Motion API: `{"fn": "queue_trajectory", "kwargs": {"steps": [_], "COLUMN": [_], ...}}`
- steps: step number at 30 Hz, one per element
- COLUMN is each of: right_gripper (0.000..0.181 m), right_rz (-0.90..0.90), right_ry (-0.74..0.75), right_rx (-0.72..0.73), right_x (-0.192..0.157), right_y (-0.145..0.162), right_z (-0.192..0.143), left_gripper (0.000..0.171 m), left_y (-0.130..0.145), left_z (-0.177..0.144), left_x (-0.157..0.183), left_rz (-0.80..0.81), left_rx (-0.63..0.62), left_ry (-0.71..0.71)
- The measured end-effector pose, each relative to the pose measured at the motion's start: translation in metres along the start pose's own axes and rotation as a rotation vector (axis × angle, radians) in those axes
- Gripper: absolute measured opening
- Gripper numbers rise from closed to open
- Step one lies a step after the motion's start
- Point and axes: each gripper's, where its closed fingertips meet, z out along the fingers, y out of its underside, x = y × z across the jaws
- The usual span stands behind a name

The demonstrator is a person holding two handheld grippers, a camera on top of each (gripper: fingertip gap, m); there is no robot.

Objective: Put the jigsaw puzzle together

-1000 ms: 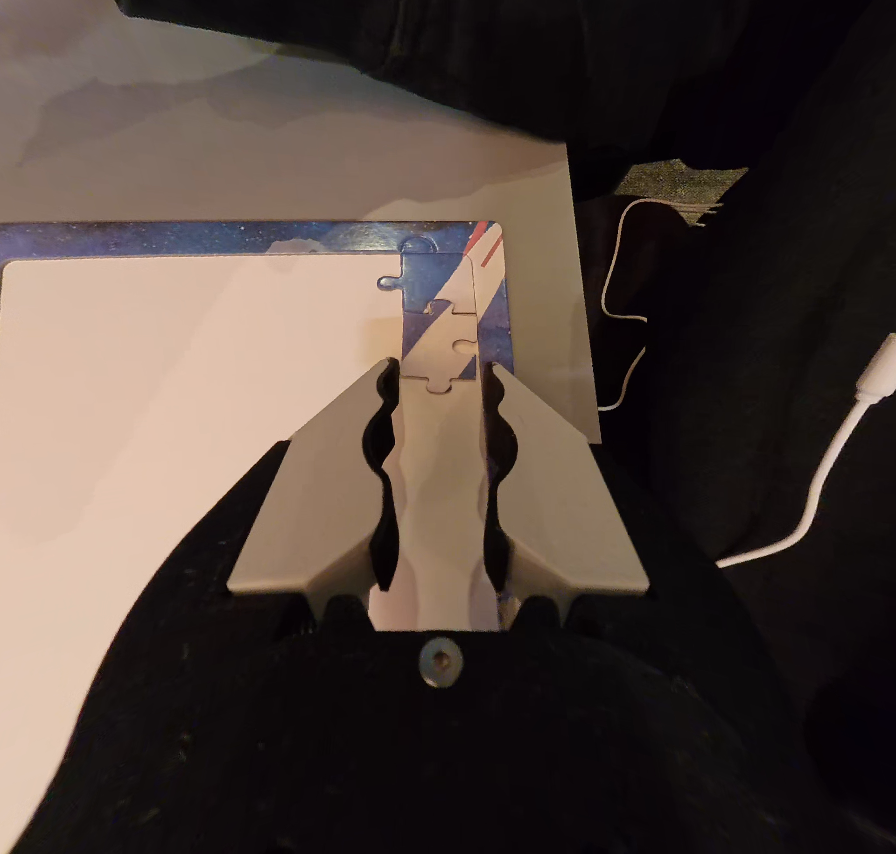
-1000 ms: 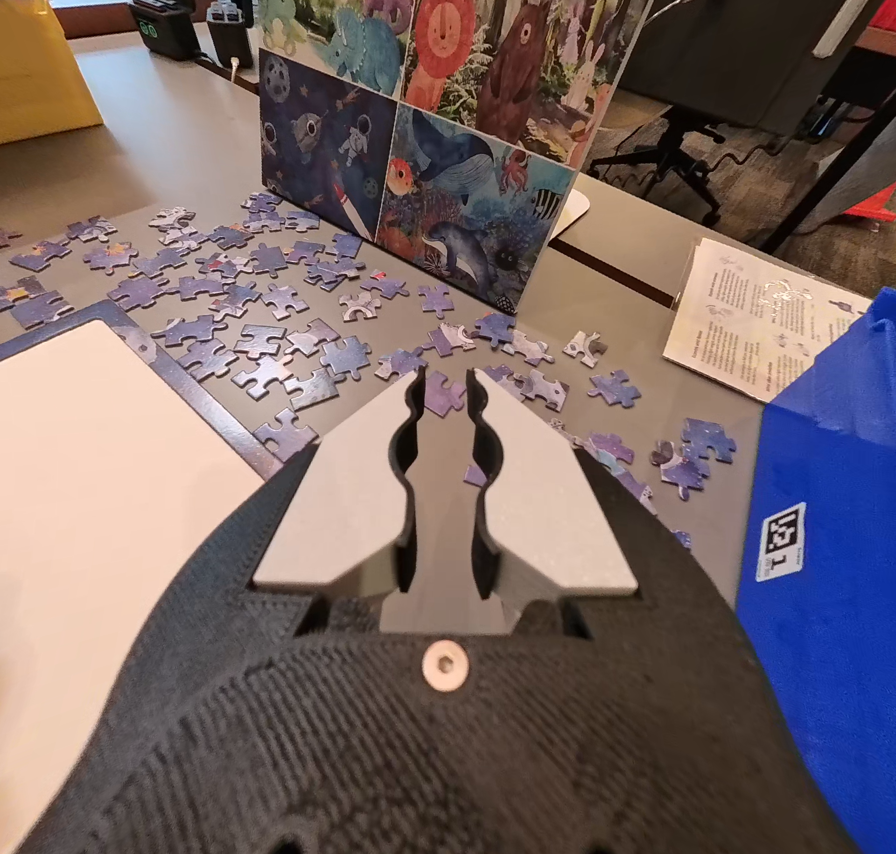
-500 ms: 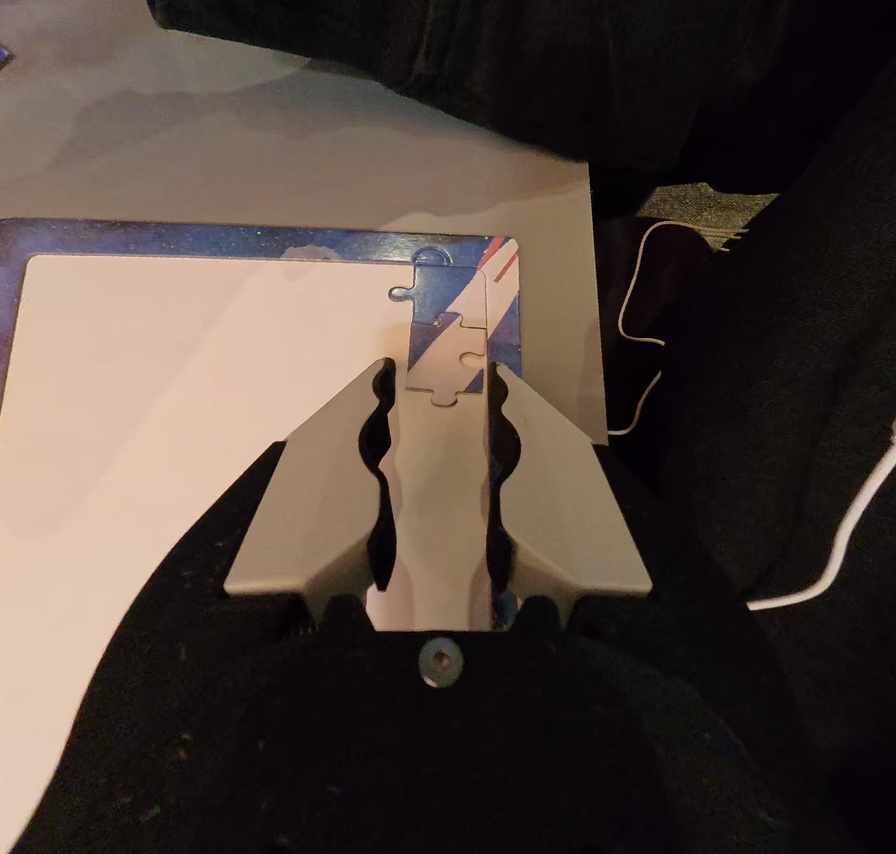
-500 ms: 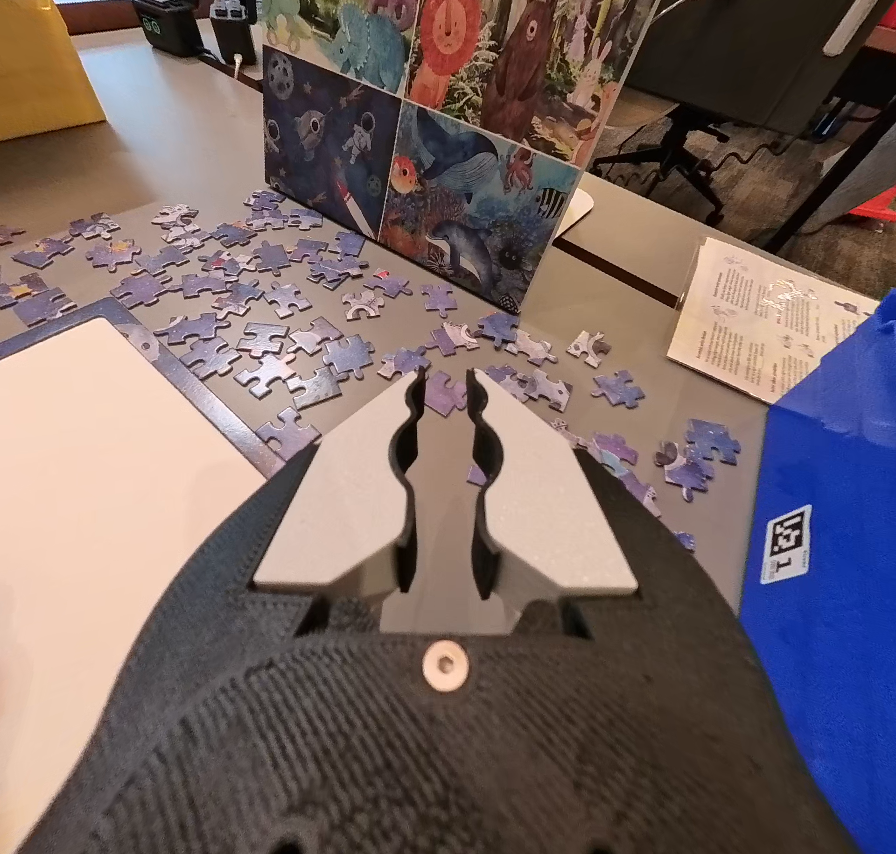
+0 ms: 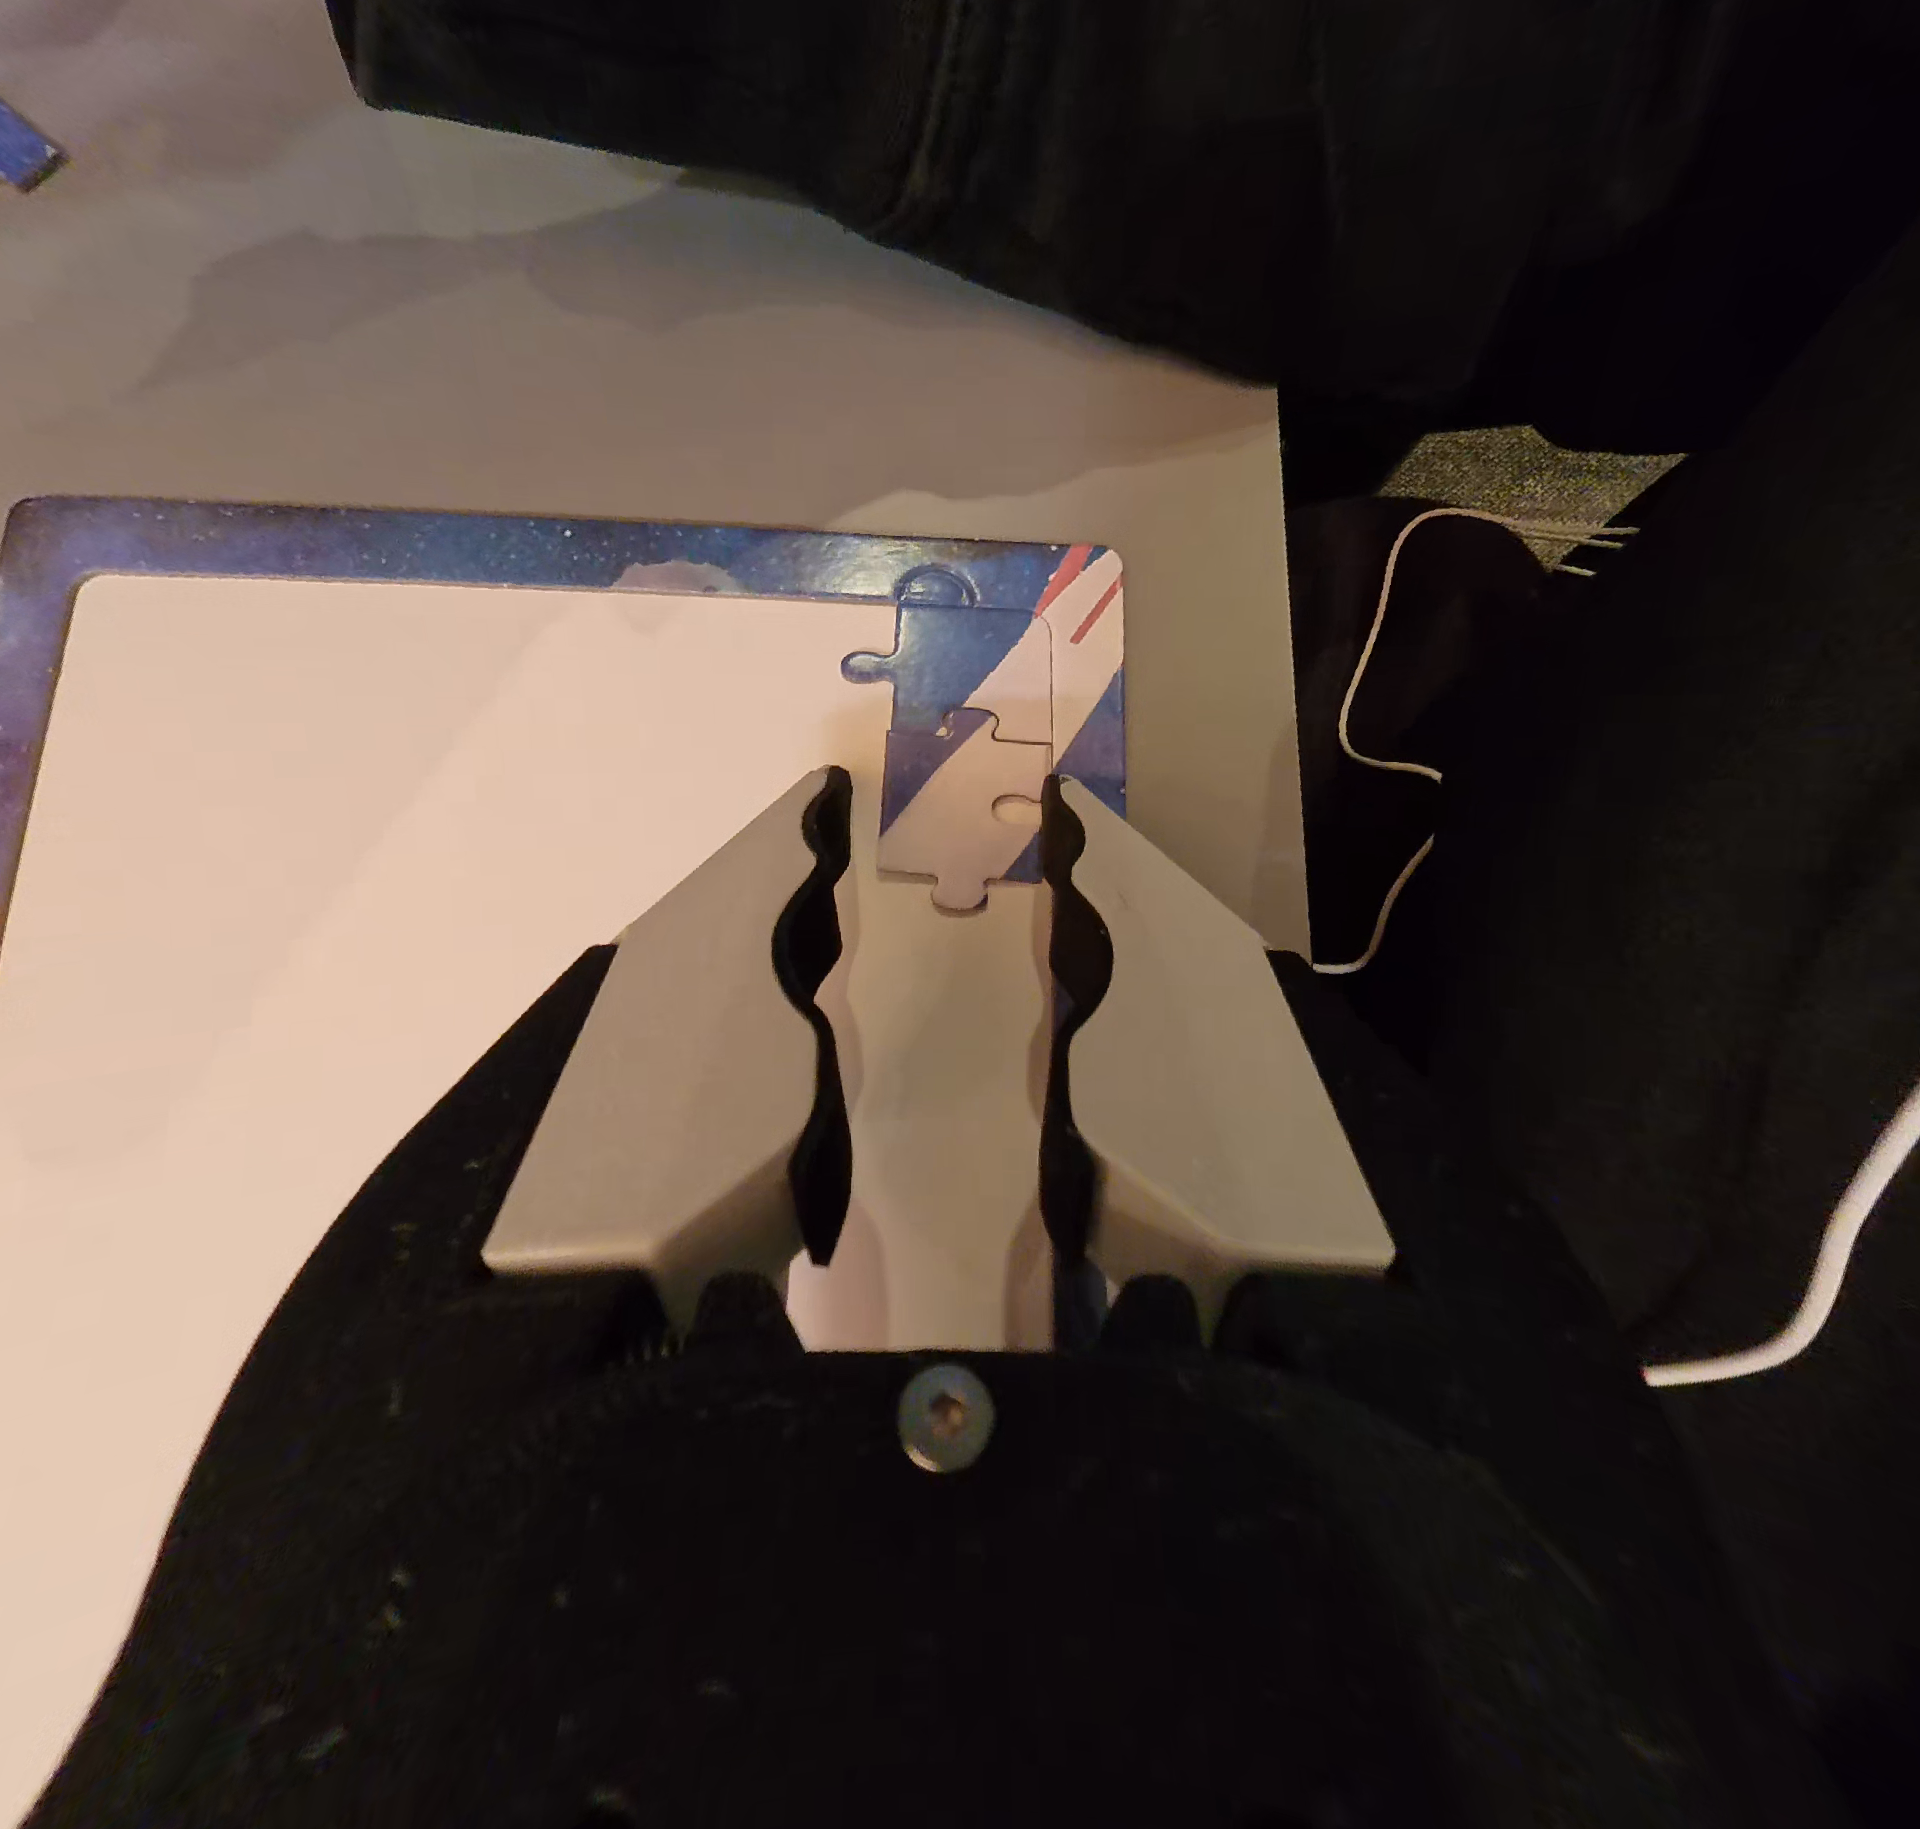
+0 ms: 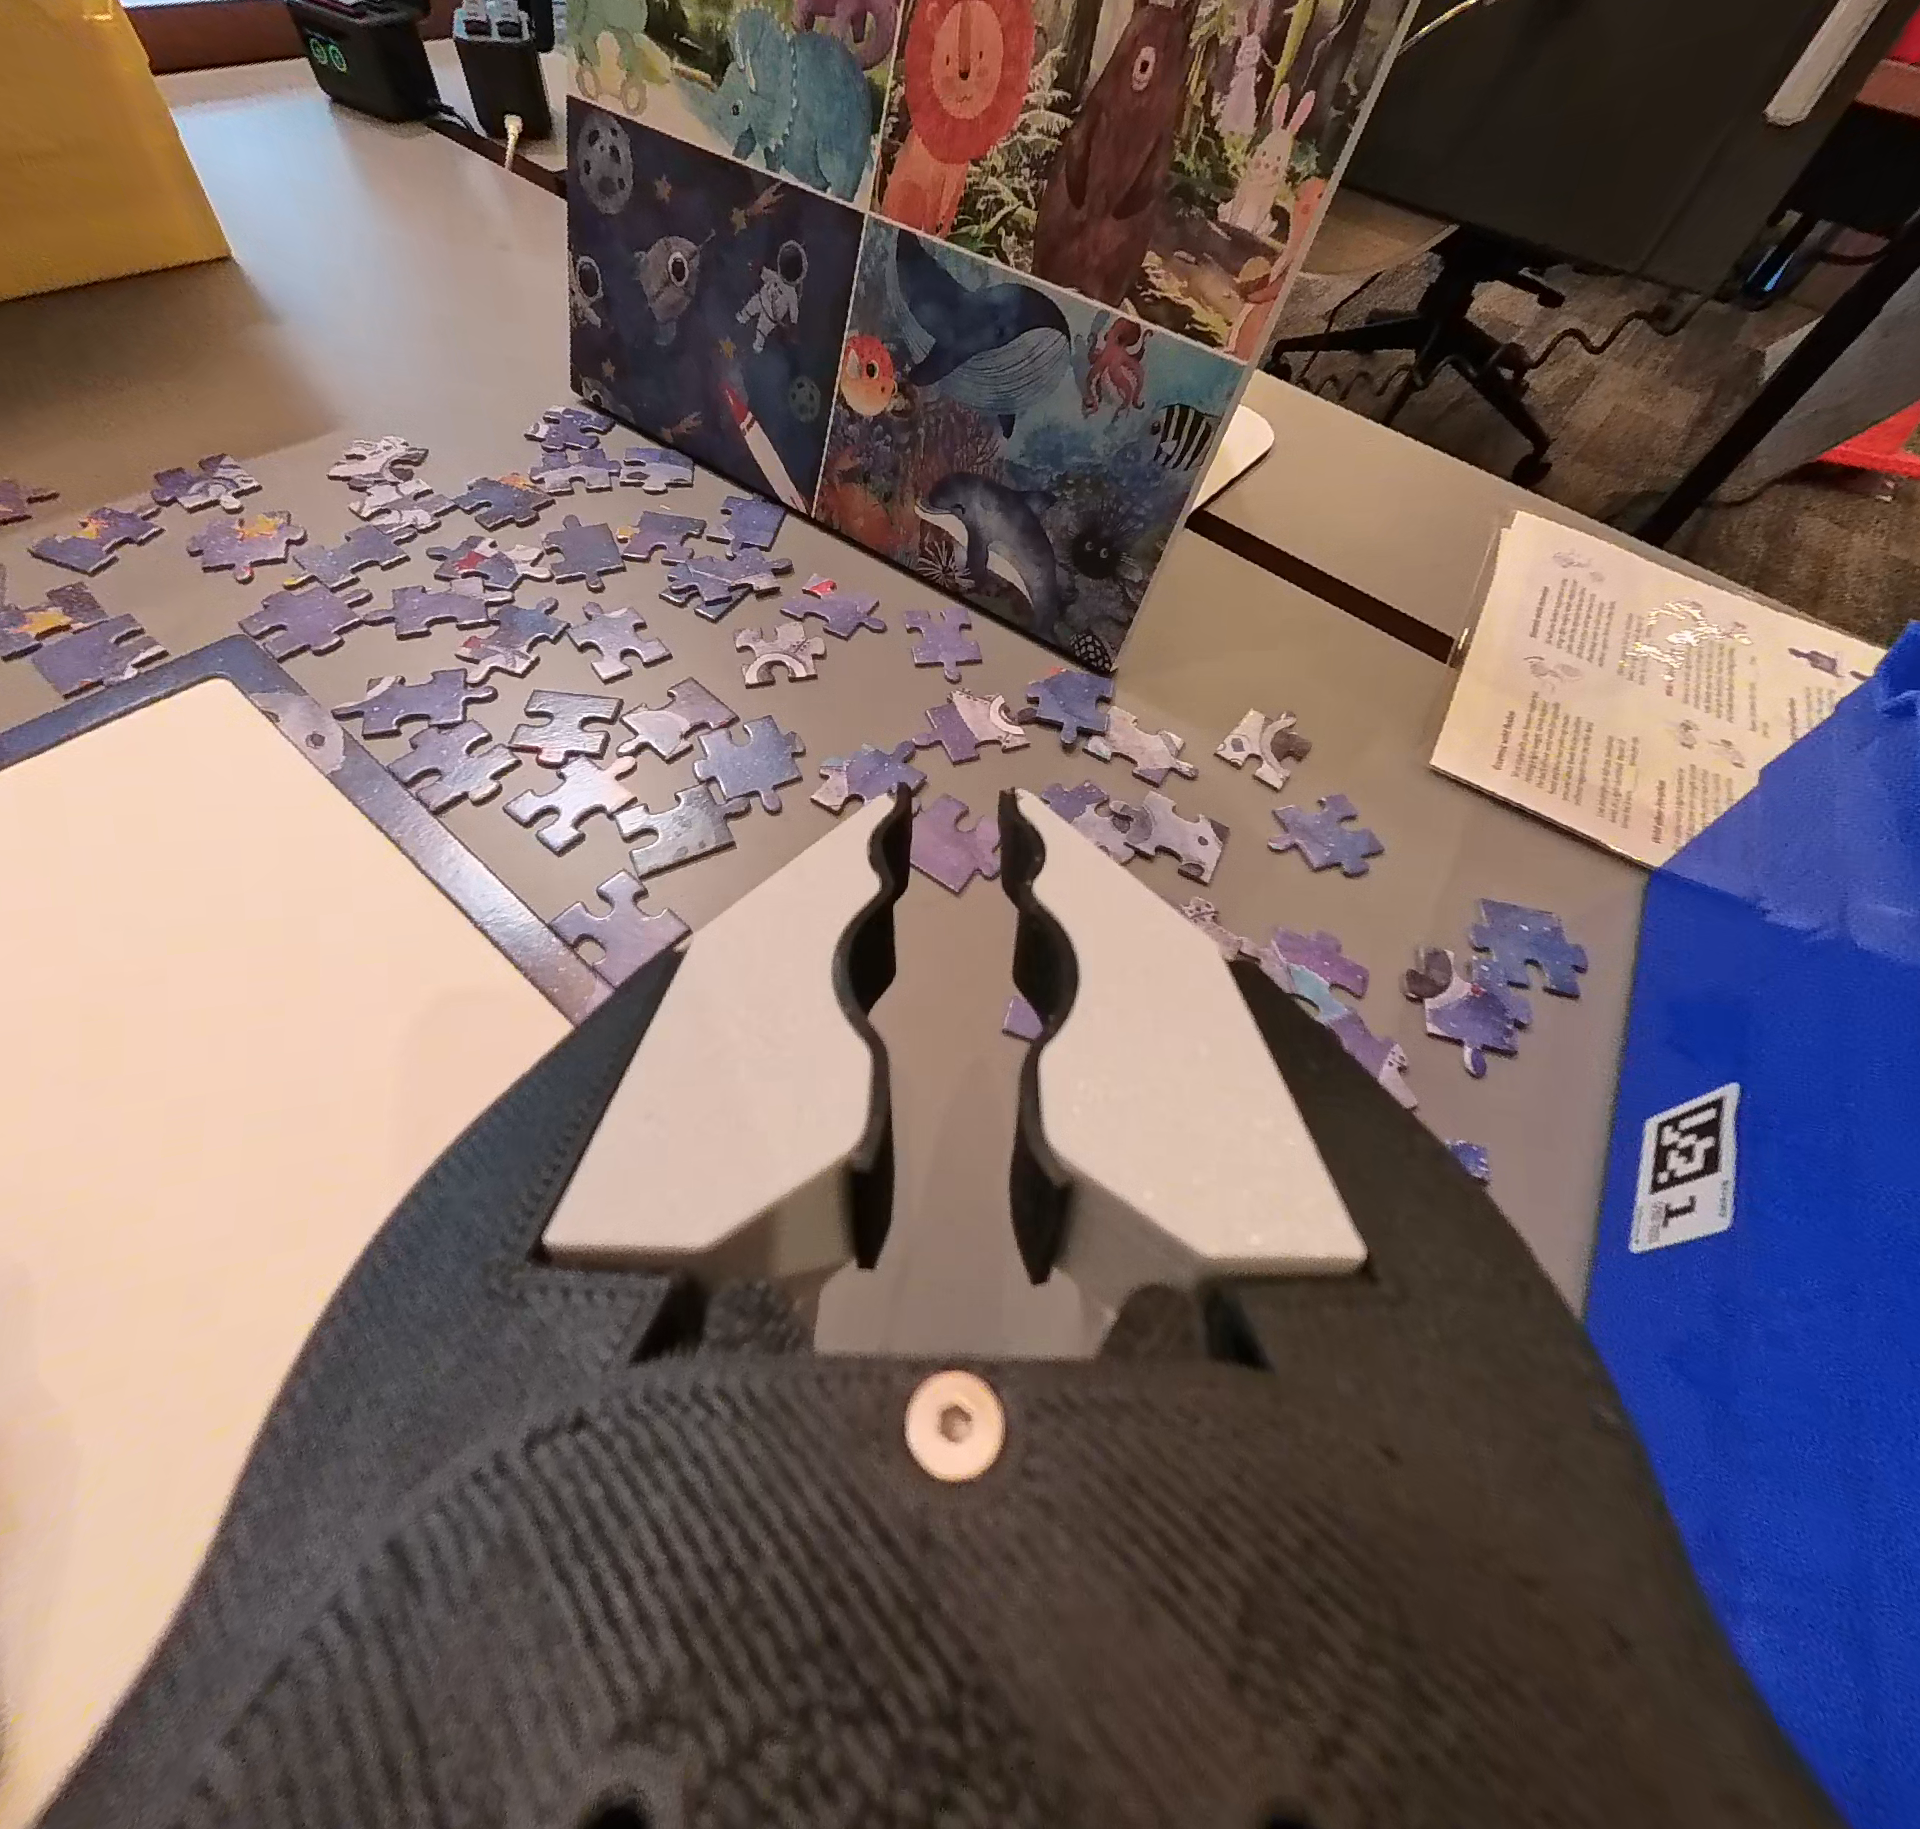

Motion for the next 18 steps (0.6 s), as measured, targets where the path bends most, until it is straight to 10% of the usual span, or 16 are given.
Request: {"fn": "queue_trajectory", "kwargs": {"steps": [18], "right_gripper": [0.015], "right_rz": [-0.001], "right_ry": [0.001], "right_rx": [0.001], "right_x": [0.0002], "right_y": [-0.0001], "right_z": [-0.0002], "left_gripper": [0.034], "left_y": [-0.0001], "left_z": [-0.0009], "left_x": [0.0003], "left_rz": [0.000], "left_rx": [-0.003], "left_ry": [-0.002]}}
